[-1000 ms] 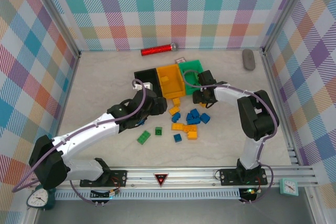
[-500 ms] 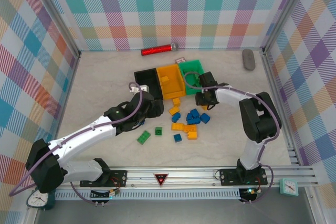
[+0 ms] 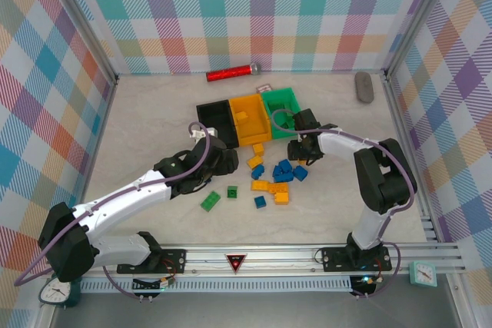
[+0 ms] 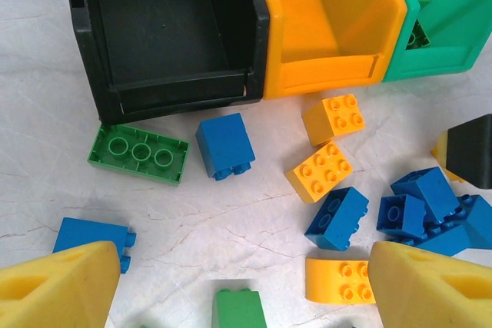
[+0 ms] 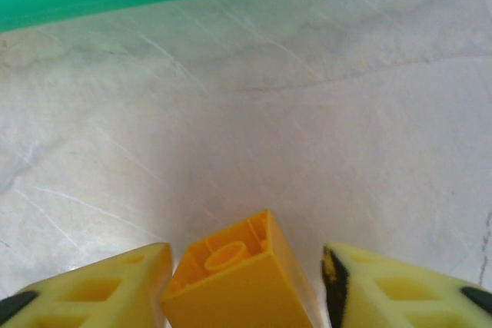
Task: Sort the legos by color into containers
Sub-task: Pick up the lego from the center of the table, then place the lego in the container, then pick up the lego from the center of the table.
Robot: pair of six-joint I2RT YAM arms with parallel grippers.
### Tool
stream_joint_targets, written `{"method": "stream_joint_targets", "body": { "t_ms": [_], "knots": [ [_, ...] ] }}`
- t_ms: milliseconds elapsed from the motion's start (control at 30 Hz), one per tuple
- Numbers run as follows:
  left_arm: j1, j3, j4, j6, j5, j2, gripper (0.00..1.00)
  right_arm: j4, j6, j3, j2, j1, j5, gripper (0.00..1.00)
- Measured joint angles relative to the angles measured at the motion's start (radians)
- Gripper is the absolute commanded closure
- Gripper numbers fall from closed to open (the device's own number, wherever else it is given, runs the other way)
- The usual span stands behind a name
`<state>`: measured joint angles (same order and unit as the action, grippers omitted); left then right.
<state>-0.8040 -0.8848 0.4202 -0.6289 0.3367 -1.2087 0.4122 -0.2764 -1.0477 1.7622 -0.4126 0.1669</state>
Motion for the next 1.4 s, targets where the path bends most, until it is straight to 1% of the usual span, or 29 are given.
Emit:
{"method": "stream_joint_targets", "body": {
  "t_ms": [67,133,300,367,533,700,800,867,900,967,1000,1067,1133,1233,1400],
  "knots": [
    [0.0,0.0,0.0,0.0,0.002,0.0,0.16,0.0,-0.005,0.003,-0.001,0.0,0.001,0.67],
    [0.0,0.0,0.0,0.0,0.002,0.0,0.16,0.0,-0.005,0.003,-0.004,0.0,0.002,0.71],
    [0.0,0.0,0.0,0.0,0.002,-0.008,0.16,0.024,-0.006,-0.001,-0.034,0.0,-0.02,0.7],
    [0.0,0.004,-0.001,-0.002,0.002,-0.02,0.16,0.047,-0.007,-0.029,-0.051,-0.003,-0.043,0.7],
    [0.0,0.032,-0.004,-0.013,-0.021,-0.051,0.16,0.06,-0.01,-0.194,-0.045,-0.035,-0.12,0.69],
    [0.0,0.033,-0.008,-0.02,-0.068,-0.092,0.17,0.062,-0.023,-0.455,0.069,-0.074,-0.182,0.68],
    [0.0,0.033,-0.011,-0.023,-0.095,-0.099,0.17,0.075,-0.025,-0.591,0.16,-0.091,-0.201,0.63],
    [0.0,0.032,-0.019,-0.023,-0.113,-0.103,0.17,0.093,-0.028,-0.678,0.22,-0.098,-0.207,0.5],
    [0.0,0.032,-0.026,-0.023,-0.121,-0.108,0.17,0.11,-0.027,-0.728,0.256,-0.1,-0.209,0.46],
    [-0.001,0.021,-0.03,-0.023,-0.138,-0.132,0.17,0.135,-0.015,-0.808,0.31,-0.102,-0.21,0.44],
    [-0.002,0.01,-0.031,-0.022,-0.144,-0.15,0.17,0.137,-0.013,-0.821,0.322,-0.102,-0.209,0.43],
    [-0.006,-0.017,-0.031,-0.021,-0.154,-0.191,0.17,0.157,-0.006,-0.817,0.321,-0.102,-0.209,0.43],
    [-0.013,-0.049,-0.031,-0.016,-0.167,-0.233,0.17,0.151,-0.001,-0.777,0.298,-0.102,-0.205,0.43],
    [-0.021,-0.11,-0.031,-0.01,-0.188,-0.307,0.18,0.145,0.003,-0.647,0.219,-0.102,-0.196,0.43],
    [-0.023,-0.241,-0.025,-0.007,-0.199,-0.452,0.19,0.1,0.005,-0.37,0.019,-0.102,-0.154,0.42]
  ]
}}
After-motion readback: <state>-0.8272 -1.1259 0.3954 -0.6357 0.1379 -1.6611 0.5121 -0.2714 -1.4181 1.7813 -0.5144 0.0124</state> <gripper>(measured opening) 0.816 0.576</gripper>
